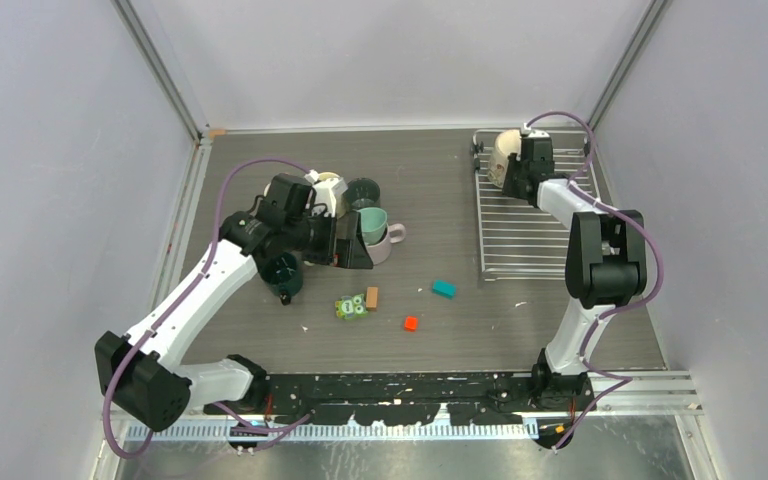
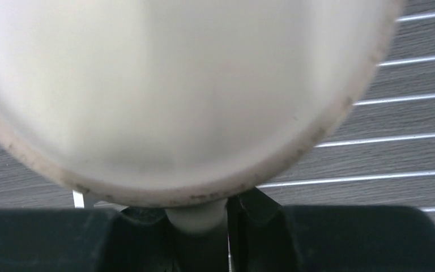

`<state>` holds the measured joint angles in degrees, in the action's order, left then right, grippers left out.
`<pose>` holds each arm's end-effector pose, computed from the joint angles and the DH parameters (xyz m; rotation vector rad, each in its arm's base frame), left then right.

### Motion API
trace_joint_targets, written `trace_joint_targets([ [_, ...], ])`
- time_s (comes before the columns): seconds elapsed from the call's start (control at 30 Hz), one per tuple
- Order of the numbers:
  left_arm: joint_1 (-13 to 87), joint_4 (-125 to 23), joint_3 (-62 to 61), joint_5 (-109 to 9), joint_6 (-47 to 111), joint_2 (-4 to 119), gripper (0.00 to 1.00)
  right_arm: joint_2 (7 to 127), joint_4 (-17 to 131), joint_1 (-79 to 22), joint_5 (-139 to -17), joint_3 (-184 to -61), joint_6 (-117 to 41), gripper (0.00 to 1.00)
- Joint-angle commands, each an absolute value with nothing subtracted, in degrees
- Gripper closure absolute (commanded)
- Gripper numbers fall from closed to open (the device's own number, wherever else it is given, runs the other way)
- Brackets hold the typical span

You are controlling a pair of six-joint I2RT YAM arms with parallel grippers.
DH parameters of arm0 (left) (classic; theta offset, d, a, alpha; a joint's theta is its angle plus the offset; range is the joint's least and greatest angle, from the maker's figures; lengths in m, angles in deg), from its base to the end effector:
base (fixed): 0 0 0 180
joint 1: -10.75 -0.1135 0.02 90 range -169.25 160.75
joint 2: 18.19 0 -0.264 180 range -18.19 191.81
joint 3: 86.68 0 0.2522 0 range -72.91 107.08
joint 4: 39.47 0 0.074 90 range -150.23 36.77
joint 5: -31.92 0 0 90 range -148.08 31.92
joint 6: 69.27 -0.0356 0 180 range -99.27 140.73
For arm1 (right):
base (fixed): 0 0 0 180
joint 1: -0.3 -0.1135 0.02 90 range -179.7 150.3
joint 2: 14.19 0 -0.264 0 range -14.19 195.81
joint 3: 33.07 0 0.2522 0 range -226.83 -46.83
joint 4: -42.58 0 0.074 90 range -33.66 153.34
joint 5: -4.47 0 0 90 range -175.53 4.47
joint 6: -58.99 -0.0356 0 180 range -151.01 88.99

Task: Unload the cups from the dish rack
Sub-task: Unload the cup from the dish rack.

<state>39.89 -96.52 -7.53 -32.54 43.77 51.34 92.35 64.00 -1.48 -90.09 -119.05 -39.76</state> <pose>0.2092 -0.1342 0.3248 0.3540 2.4883 -0.9385 0.4126 0.0100 0.2048 0.1805 2.2935 0.0028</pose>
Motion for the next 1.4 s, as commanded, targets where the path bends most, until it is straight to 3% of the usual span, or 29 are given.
trace_joint_targets([
  [0.0, 40.1, -96.2, -5.7, -32.7, 42.7, 51.2, 0.00, 92.1, 59.6, -2.3, -92.6, -117.9, -39.8, 0.74],
  [0.23, 40.1, -96.1, -5.7, -32.8, 42.8, 51.5, 0.00, 90.3, 59.2, -3.3, -95.4, -117.2, -39.8, 0.99],
  [1.37, 40.0, -67.7, -6.6, -32.3, 71.3, 54.1, 0.00, 67.7, 77.4, -8.9, -99.8, -129.9, -47.2, 0.99],
])
